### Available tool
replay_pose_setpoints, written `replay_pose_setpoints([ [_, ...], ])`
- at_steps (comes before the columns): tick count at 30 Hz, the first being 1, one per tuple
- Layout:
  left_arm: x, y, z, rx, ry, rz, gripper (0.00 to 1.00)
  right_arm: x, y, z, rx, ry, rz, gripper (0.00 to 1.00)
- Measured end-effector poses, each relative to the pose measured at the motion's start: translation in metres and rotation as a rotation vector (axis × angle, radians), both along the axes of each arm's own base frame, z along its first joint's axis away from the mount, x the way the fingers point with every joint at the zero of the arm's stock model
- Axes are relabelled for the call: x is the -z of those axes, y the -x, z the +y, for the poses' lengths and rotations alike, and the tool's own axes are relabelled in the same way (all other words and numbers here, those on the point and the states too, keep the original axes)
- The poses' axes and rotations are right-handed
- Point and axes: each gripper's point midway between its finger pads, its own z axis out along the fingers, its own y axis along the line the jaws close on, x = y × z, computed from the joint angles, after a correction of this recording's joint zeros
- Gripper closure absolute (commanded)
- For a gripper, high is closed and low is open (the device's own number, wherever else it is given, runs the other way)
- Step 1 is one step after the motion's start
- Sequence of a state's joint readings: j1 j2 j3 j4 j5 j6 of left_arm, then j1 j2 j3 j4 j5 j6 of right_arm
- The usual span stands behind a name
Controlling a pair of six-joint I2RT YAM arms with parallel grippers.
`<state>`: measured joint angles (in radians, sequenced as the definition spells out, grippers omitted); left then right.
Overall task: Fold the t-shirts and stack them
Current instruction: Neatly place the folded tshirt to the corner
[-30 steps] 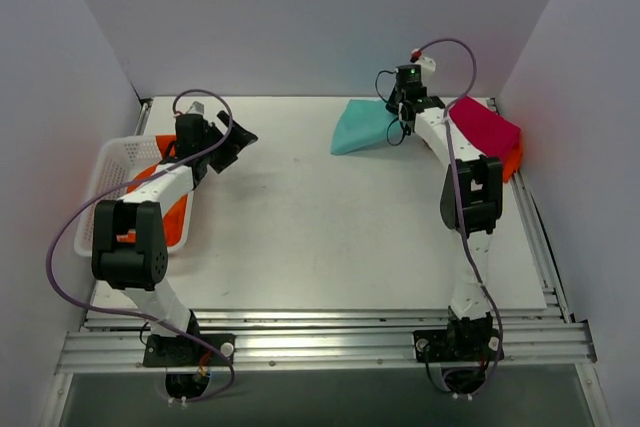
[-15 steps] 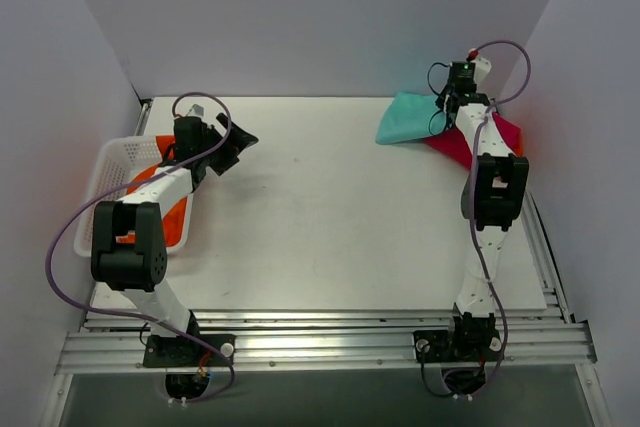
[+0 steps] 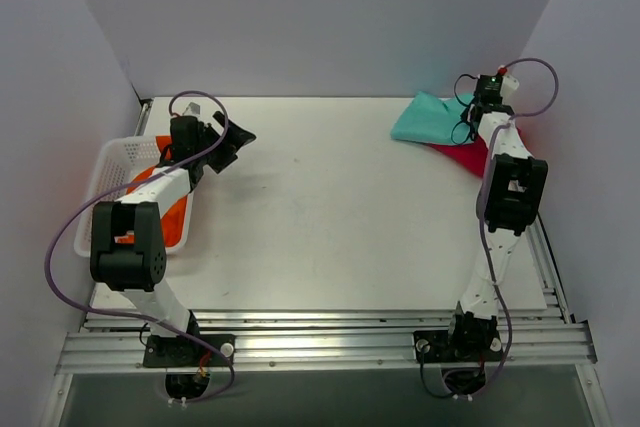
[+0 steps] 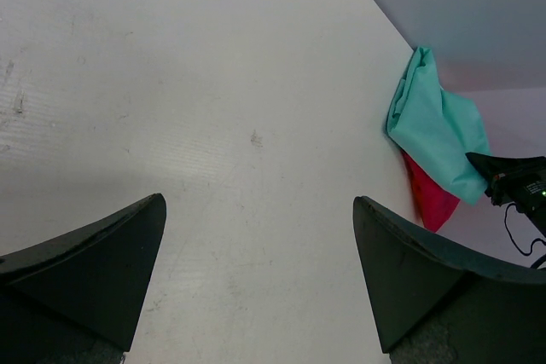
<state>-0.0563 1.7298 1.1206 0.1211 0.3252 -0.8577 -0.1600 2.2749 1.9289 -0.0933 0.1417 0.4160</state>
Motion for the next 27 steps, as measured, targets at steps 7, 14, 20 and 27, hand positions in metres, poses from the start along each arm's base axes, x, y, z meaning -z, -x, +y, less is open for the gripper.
replay_pose_setpoints([
  [7, 0.0, 0.0, -0.001, 0.003, 0.004, -0.002, 0.0, -0.008, 0.023, -0.037, 0.07, -0.031, -0.007, 1.0],
  [14, 0.0, 0.0, -0.001, 0.003, 0.004, -0.002, 0.0, -0.032, 0.031, -0.064, 0.124, -0.031, -0.055, 1.0],
  [20, 0.001, 0.0, -0.001, 0.003, 0.004, 0.001, 0.0, -0.037, 0.043, -0.089, 0.186, -0.037, -0.067, 1.0],
  [27, 0.002, -0.001, -0.001, 0.003, 0.004, 0.003, 0.0, -0.015, 0.068, -0.117, 0.264, -0.041, -0.023, 1.0],
])
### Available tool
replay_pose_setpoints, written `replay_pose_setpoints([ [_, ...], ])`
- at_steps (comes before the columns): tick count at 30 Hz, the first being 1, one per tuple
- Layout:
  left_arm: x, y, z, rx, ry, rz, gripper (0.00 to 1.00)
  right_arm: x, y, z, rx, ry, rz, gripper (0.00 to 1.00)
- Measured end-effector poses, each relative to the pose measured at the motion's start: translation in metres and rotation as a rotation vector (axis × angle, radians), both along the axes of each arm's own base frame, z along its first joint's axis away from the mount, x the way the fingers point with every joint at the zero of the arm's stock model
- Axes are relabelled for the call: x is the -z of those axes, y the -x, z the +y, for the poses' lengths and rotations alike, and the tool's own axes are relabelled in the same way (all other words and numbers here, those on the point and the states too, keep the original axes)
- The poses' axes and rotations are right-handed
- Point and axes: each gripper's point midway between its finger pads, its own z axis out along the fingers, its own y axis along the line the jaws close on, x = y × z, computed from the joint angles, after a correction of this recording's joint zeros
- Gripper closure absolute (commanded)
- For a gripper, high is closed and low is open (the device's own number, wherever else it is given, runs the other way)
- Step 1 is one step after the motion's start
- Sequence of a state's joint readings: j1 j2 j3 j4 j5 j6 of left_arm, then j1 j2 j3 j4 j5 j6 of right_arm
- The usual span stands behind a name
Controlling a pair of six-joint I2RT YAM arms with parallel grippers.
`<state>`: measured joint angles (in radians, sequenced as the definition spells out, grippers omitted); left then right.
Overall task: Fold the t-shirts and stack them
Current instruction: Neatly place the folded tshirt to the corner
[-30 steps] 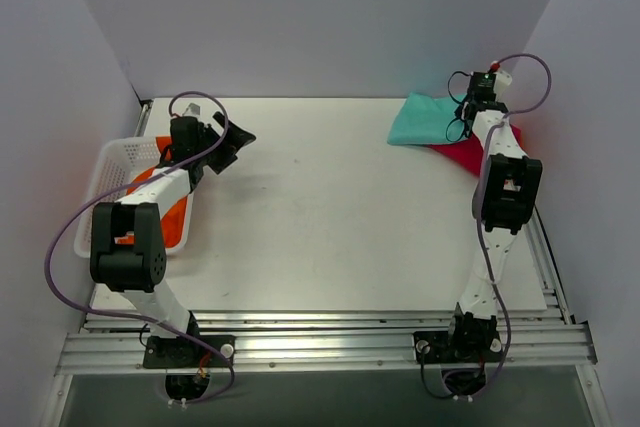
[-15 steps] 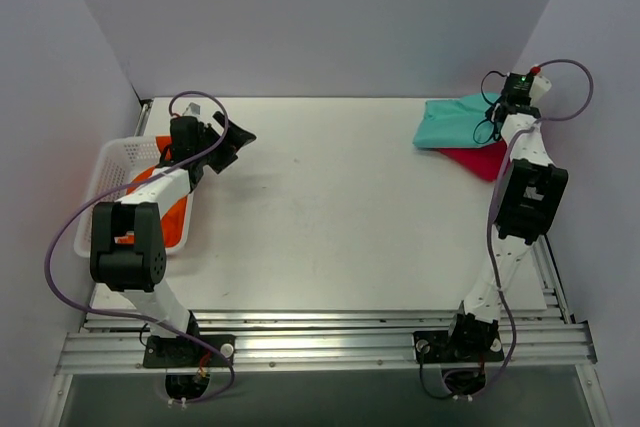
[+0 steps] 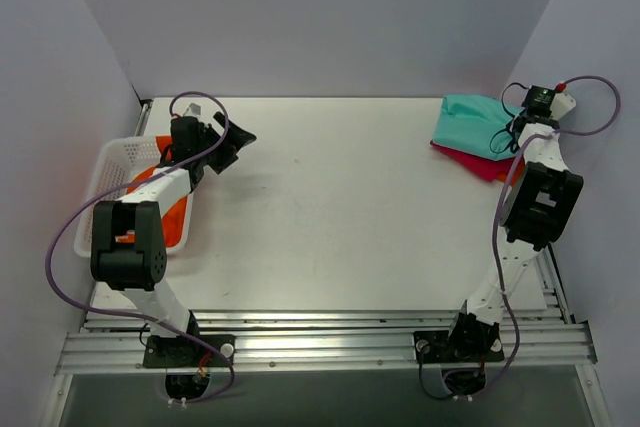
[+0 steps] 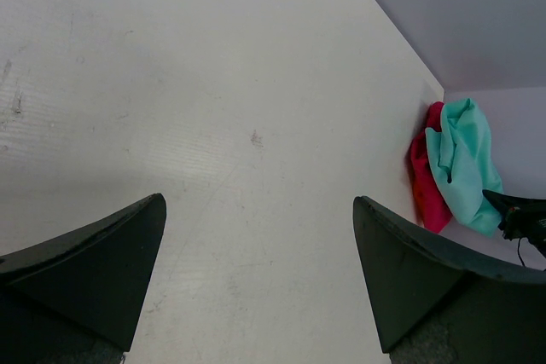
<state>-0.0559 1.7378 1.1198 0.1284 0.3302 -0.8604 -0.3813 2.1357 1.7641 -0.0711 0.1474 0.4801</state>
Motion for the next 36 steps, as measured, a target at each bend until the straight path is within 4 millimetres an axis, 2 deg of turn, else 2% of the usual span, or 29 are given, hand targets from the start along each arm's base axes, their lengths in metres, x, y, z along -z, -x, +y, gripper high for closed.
replay_pose_setpoints([
  [6, -0.001, 0.0, 0.0, 0.0, 0.0, -0.003, 0.0, 0.011, 0.007, -0.001, 0.023, -0.016, 0.018, 1.0],
  [7, -0.001, 0.0, 0.0, 0.0, 0.0, -0.003, 0.0, 0.011, 0.007, -0.001, 0.022, -0.019, 0.016, 0.96],
  [9, -0.001, 0.0, 0.0, 0.001, 0.001, -0.003, 0.0, 0.012, 0.006, 0.001, 0.022, -0.029, 0.012, 0.76],
  [10, -0.001, 0.0, 0.0, 0.001, 0.001, -0.003, 0.0, 0.012, 0.005, 0.001, 0.023, -0.035, 0.008, 0.47],
  [12, -0.001, 0.0, 0.0, 0.001, 0.001, -0.003, 0.0, 0.012, 0.006, 0.002, 0.026, -0.046, 0.006, 0.28],
  [13, -0.001, 0.0, 0.0, 0.001, 0.001, -0.003, 0.0, 0.013, 0.006, 0.003, 0.025, -0.051, 0.009, 0.14],
  [14, -0.001, 0.0, 0.0, 0.001, 0.001, -0.003, 0.0, 0.014, 0.007, 0.004, 0.026, -0.058, 0.012, 0.06],
  [19, -0.001, 0.0, -0.001, 0.001, 0.005, -0.003, 0.0, 0.028, 0.017, 0.01, 0.035, -0.086, 0.037, 0.02],
  [22, -0.002, -0.001, -0.001, -0.001, 0.01, -0.003, 0.0, 0.041, 0.036, 0.02, 0.042, -0.111, 0.077, 0.02],
  [24, -0.002, -0.001, -0.001, -0.002, 0.011, -0.003, 0.0, 0.038, 0.047, 0.03, 0.043, -0.117, 0.084, 0.02],
  [26, -0.001, 0.0, -0.001, -0.002, 0.011, -0.003, 0.0, 0.017, 0.055, 0.04, 0.036, -0.1, 0.061, 0.02],
  [27, -0.001, 0.0, -0.001, -0.003, 0.011, -0.001, 0.0, 0.0, 0.057, 0.046, 0.03, -0.083, 0.037, 0.02],
  [29, 0.0, 0.001, 0.0, -0.005, 0.009, 0.001, 0.0, -0.043, 0.056, 0.064, 0.001, -0.043, -0.037, 0.02],
  [33, -0.001, 0.003, 0.0, -0.009, 0.008, -0.002, 0.0, -0.141, 0.057, 0.115, -0.095, 0.02, -0.247, 0.07],
  [36, -0.006, 0.003, 0.001, -0.012, 0.007, -0.013, 0.0, -0.189, 0.067, 0.145, -0.162, 0.032, -0.378, 0.31],
])
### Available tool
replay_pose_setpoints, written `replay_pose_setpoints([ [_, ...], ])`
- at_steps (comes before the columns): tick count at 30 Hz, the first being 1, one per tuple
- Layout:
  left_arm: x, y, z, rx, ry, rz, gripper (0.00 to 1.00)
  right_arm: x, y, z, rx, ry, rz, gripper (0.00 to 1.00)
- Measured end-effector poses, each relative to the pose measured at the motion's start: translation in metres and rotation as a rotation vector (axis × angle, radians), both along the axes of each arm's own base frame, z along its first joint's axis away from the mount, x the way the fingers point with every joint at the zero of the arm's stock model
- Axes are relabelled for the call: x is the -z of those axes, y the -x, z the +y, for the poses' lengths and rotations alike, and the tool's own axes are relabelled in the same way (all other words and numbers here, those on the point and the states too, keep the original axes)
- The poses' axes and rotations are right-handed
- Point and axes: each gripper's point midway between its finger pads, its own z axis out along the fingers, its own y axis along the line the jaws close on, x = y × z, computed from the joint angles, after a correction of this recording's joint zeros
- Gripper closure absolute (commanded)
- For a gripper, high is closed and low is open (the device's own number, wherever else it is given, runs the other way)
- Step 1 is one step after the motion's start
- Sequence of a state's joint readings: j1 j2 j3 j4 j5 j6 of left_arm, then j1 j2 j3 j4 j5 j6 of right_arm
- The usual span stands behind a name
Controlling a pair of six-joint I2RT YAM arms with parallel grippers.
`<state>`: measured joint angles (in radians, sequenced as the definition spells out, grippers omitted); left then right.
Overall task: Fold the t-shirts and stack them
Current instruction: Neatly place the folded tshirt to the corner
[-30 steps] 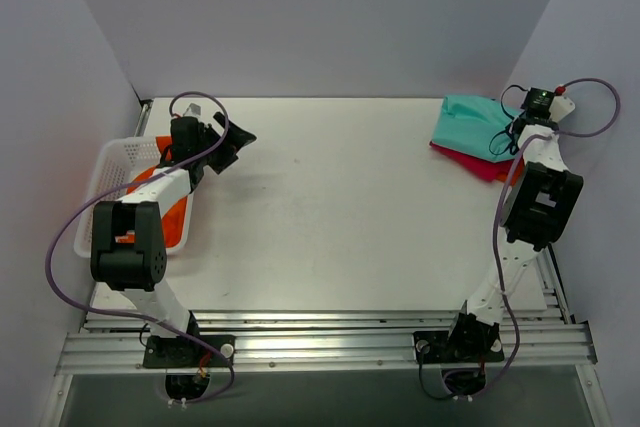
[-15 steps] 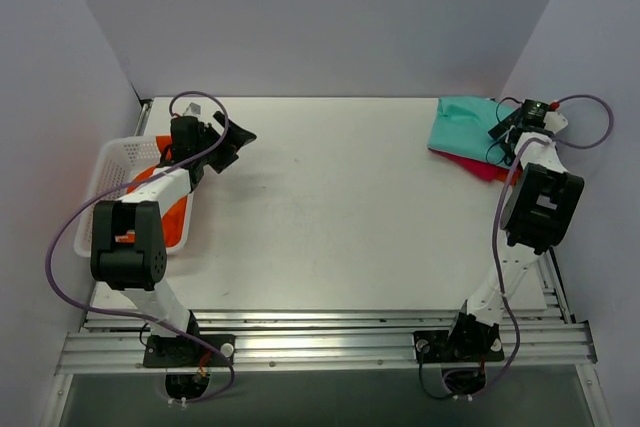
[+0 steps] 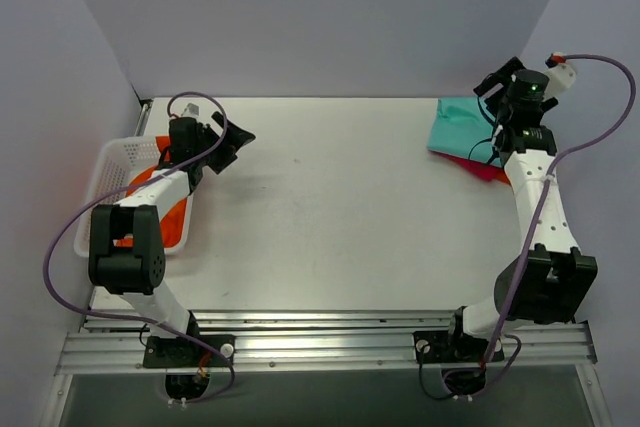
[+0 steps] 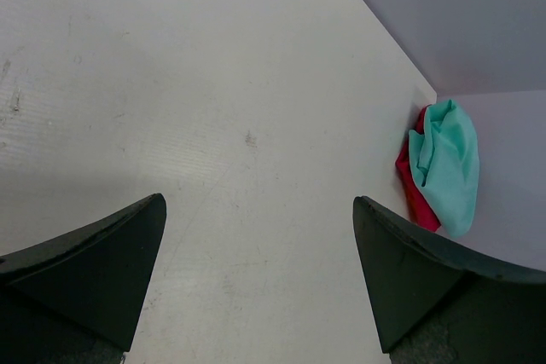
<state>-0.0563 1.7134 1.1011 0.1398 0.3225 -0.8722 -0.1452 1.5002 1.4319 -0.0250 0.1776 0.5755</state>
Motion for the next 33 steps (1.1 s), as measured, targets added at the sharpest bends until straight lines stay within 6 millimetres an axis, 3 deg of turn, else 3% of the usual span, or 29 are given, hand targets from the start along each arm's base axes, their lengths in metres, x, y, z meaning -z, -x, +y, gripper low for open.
replay_pose_setpoints([
  [1, -0.001, 0.0, 0.0, 0.0, 0.0, -0.002, 0.0, -0.008, 0.002, 0.003, -0.009, 0.0, -0.028, 0.57],
  [4, -0.001, 0.0, 0.0, -0.003, 0.005, -0.004, 0.0, -0.005, -0.003, 0.006, -0.024, -0.005, -0.056, 1.0],
  [7, 0.001, 0.001, 0.0, -0.004, 0.007, -0.003, 0.0, 0.036, -0.024, 0.012, -0.051, -0.035, 0.003, 1.0],
  [12, 0.005, 0.003, 0.0, -0.004, 0.007, -0.007, 0.0, 0.14, -0.059, 0.03, -0.144, -0.105, 0.165, 1.0],
  [15, 0.008, 0.004, 0.0, -0.004, 0.007, -0.005, 0.0, 0.194, -0.068, 0.042, -0.188, -0.141, 0.251, 1.0],
  [17, 0.009, 0.004, 0.0, -0.004, 0.006, -0.004, 0.0, 0.22, -0.069, 0.048, -0.209, -0.158, 0.294, 1.0],
  [19, 0.009, 0.004, 0.0, -0.004, 0.006, -0.005, 0.0, 0.234, -0.072, 0.053, -0.227, -0.169, 0.314, 1.0],
  [26, 0.009, 0.004, 0.001, -0.007, 0.004, -0.006, 0.0, 0.235, -0.075, 0.056, -0.236, -0.164, 0.286, 1.0],
  [33, 0.011, 0.003, 0.001, -0.007, 0.005, -0.006, 0.0, 0.246, -0.017, 0.042, -0.148, -0.152, 0.348, 1.0],
])
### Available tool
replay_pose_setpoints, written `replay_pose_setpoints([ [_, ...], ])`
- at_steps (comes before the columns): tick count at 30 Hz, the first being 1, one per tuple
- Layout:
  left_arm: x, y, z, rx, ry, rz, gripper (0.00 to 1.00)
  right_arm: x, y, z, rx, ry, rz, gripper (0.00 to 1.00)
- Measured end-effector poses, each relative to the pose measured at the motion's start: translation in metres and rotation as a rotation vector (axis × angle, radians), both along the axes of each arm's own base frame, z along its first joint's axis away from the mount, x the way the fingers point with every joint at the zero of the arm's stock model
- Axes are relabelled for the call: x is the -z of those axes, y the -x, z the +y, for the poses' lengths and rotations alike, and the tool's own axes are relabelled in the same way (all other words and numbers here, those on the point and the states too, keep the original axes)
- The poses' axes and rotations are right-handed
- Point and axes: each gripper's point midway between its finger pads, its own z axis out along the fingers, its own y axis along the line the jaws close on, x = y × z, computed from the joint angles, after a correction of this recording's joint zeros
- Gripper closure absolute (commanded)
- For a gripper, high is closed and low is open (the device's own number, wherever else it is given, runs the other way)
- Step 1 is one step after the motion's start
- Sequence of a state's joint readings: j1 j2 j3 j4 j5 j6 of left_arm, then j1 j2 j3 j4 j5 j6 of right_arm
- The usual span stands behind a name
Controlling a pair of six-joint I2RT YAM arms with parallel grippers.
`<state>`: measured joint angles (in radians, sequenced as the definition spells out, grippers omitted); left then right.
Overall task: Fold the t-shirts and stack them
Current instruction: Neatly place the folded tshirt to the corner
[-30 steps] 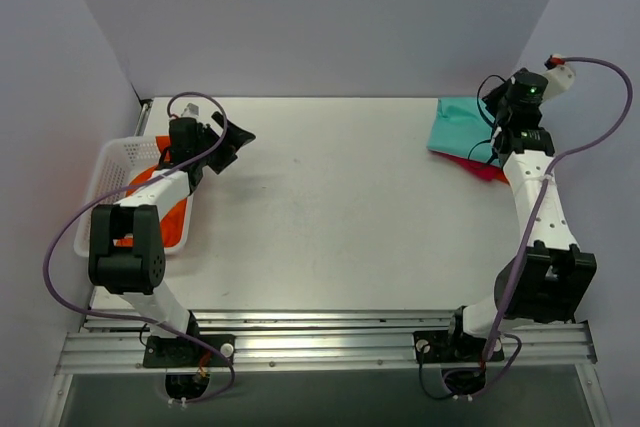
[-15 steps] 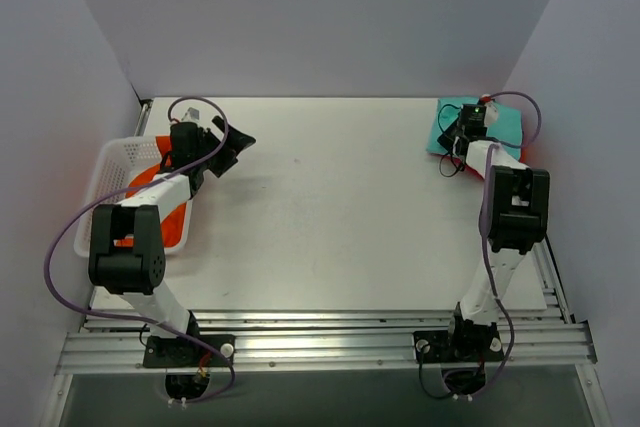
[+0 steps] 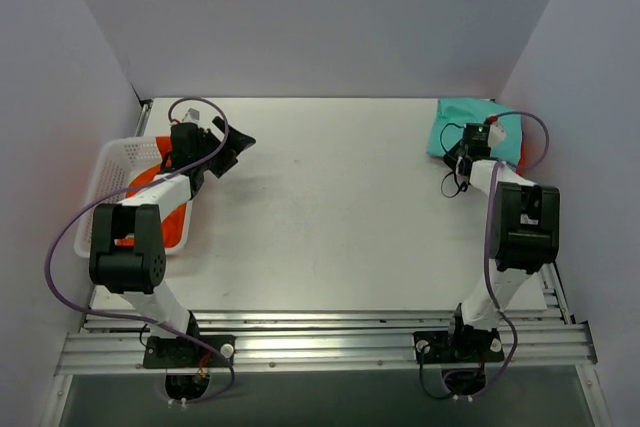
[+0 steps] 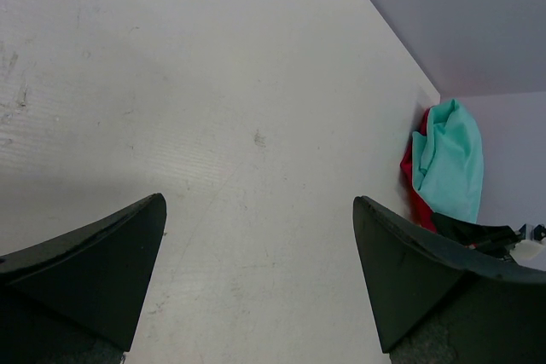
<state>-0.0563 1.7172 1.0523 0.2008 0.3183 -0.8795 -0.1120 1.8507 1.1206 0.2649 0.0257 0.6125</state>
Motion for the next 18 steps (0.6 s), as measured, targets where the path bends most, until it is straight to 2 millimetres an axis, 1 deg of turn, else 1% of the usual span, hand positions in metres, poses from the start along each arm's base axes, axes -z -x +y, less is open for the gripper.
replay_pose_setpoints([
  [4, 0.001, -0.001, 0.0, 0.0, 0.001, -0.004, 0.0, -0.003, 0.023, -0.022, 0.069, 0.006, 0.0, 1.0],
  [7, 0.001, -0.003, 0.0, 0.0, 0.001, -0.01, 0.0, 0.0, 0.03, -0.033, 0.102, 0.009, 0.01, 1.0],
  [10, 0.002, -0.003, 0.0, 0.0, 0.001, -0.012, 0.0, 0.002, 0.034, -0.033, 0.103, 0.006, 0.016, 1.0],
  [12, 0.004, -0.002, 0.0, 0.0, 0.001, -0.009, 0.0, -0.003, 0.034, -0.027, 0.088, 0.002, 0.009, 1.0],
  [14, 0.006, 0.0, 0.0, 0.0, 0.001, -0.005, 0.0, -0.017, 0.034, -0.017, 0.066, -0.003, -0.013, 1.0],
  [15, 0.007, 0.0, 0.0, 0.0, 0.001, -0.004, 0.0, -0.028, 0.033, -0.011, 0.051, -0.005, -0.03, 1.0],
  [16, 0.007, 0.0, 0.0, 0.0, 0.001, -0.004, 0.0, -0.042, 0.031, -0.004, 0.036, -0.007, -0.053, 1.0],
  [18, 0.008, 0.0, 0.0, 0.001, 0.001, -0.005, 0.0, -0.083, 0.02, 0.011, 0.0, -0.007, -0.134, 1.0],
])
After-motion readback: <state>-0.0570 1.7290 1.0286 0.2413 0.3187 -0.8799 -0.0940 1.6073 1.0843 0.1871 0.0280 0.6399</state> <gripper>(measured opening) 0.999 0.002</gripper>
